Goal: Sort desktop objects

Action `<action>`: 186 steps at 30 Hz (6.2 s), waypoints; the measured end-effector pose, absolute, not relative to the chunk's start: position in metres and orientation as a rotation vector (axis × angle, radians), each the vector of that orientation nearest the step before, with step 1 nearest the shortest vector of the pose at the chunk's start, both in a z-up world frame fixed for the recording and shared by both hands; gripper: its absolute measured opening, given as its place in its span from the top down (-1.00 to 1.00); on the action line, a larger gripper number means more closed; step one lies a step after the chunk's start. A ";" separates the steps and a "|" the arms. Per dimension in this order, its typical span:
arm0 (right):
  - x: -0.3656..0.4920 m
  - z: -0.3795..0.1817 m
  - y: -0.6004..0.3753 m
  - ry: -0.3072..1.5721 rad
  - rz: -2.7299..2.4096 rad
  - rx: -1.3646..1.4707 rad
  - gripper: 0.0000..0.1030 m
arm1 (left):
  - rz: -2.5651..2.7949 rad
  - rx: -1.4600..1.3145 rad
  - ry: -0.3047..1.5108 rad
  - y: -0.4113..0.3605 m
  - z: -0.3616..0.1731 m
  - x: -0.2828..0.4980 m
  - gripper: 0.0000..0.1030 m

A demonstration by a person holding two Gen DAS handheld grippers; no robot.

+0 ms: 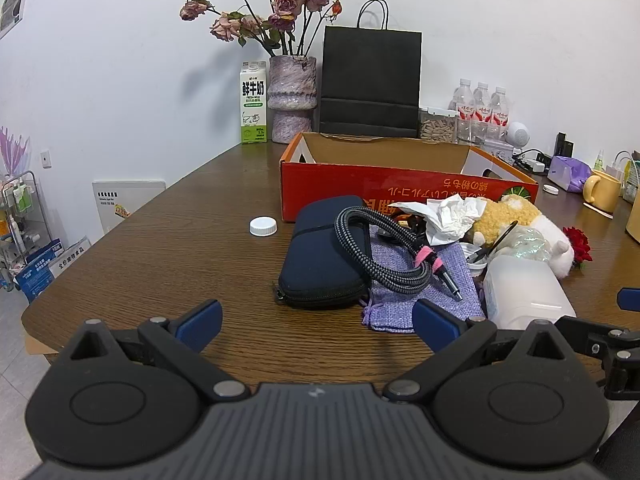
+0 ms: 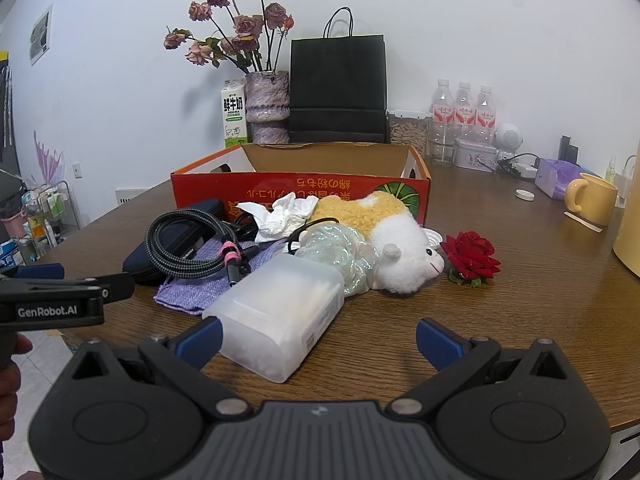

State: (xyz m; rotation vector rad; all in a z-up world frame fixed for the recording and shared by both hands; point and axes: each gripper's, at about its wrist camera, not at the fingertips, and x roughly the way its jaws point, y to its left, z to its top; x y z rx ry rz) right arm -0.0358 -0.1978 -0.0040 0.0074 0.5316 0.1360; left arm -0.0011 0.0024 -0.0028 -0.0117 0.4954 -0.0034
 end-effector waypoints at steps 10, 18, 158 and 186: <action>-0.036 -0.006 -0.198 0.530 0.135 0.007 -1.00 | -0.004 -0.010 0.493 0.002 -0.003 -0.001 -1.00; -0.037 -0.004 -0.199 0.512 0.152 0.017 -1.00 | -0.017 -0.028 0.479 0.005 -0.005 0.002 -1.00; 0.392 0.019 -0.201 0.849 0.039 -0.087 -0.25 | -0.038 0.079 0.810 -0.037 0.033 0.396 0.81; 0.289 0.097 -0.209 0.655 0.070 -0.081 -0.96 | 0.002 0.162 0.519 -0.030 0.094 0.291 -1.00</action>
